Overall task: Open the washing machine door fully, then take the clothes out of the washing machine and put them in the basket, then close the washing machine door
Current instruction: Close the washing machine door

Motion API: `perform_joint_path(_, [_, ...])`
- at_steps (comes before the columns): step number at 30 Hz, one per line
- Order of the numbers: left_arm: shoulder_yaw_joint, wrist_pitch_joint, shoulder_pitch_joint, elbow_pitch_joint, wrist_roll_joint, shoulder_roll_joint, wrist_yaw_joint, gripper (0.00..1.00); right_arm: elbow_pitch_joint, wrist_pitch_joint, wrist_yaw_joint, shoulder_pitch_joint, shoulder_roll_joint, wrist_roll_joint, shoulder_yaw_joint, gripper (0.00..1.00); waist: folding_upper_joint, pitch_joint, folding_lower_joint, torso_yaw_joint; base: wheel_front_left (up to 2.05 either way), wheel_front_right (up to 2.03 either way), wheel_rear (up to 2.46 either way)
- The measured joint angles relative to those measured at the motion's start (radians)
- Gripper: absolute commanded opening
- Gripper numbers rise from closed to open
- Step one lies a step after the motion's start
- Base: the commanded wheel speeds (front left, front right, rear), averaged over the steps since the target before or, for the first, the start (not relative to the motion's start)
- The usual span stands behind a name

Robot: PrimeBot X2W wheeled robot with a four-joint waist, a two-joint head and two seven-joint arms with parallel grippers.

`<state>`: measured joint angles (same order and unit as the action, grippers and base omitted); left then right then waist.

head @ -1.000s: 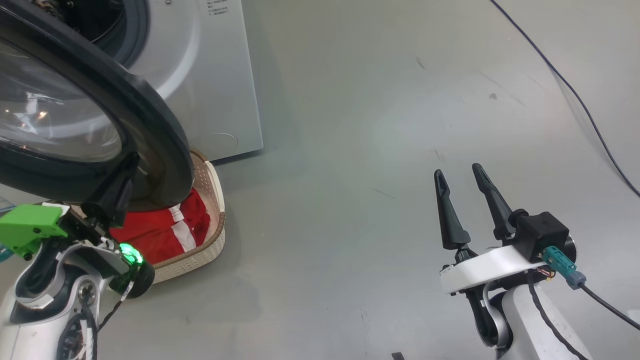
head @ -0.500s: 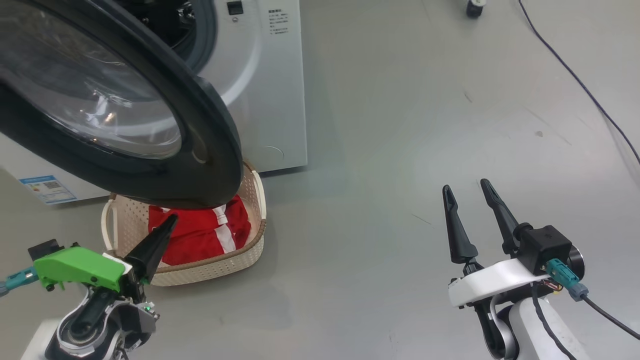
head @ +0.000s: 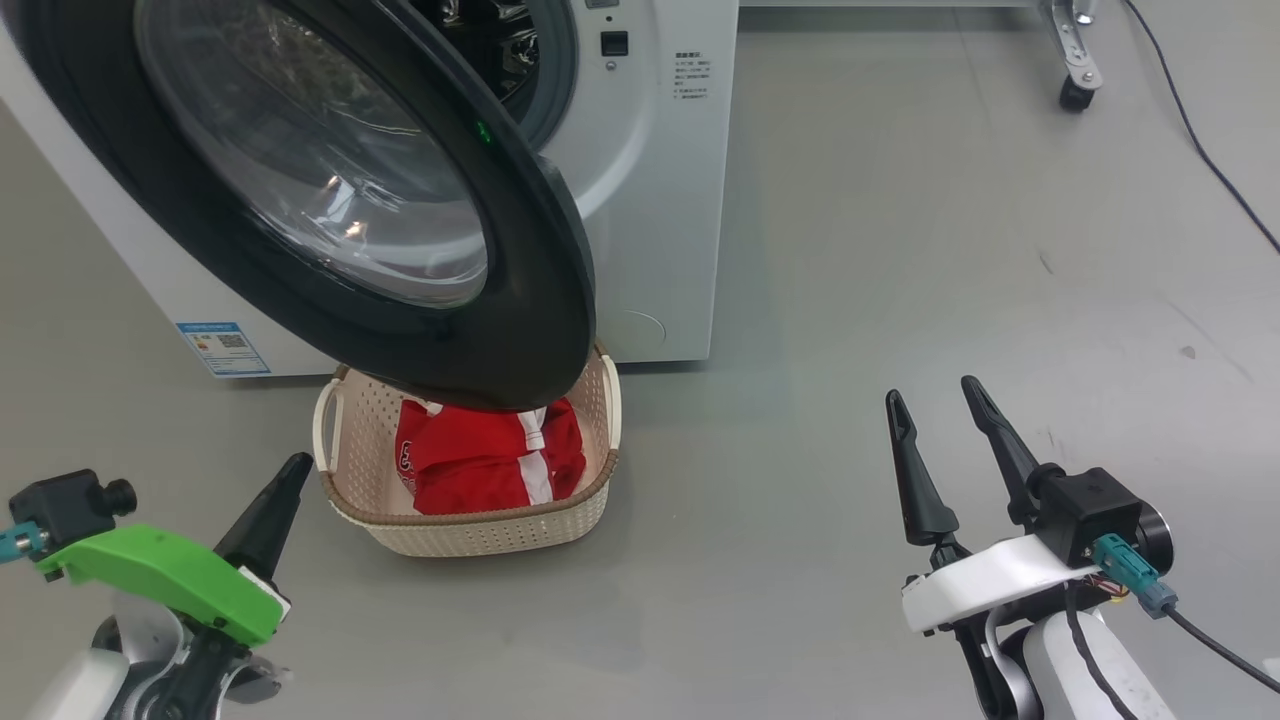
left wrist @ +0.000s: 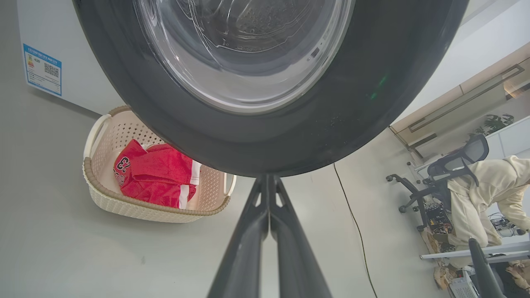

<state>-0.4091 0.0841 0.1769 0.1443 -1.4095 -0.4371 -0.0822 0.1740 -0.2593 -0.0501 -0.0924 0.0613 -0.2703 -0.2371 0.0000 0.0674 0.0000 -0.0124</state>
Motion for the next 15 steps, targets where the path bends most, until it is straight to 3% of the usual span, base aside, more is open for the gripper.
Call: perform_joint_path(15, [-0.022, -0.258, -0.035, -0.004, 0.326, -0.037, -0.001, 0.00, -0.007, 0.000, -0.006, 0.000, -0.001, 0.019, 0.003, 1.00, 0.0000, -0.003, 0.0000, 0.075, 0.00, 0.00, 0.00])
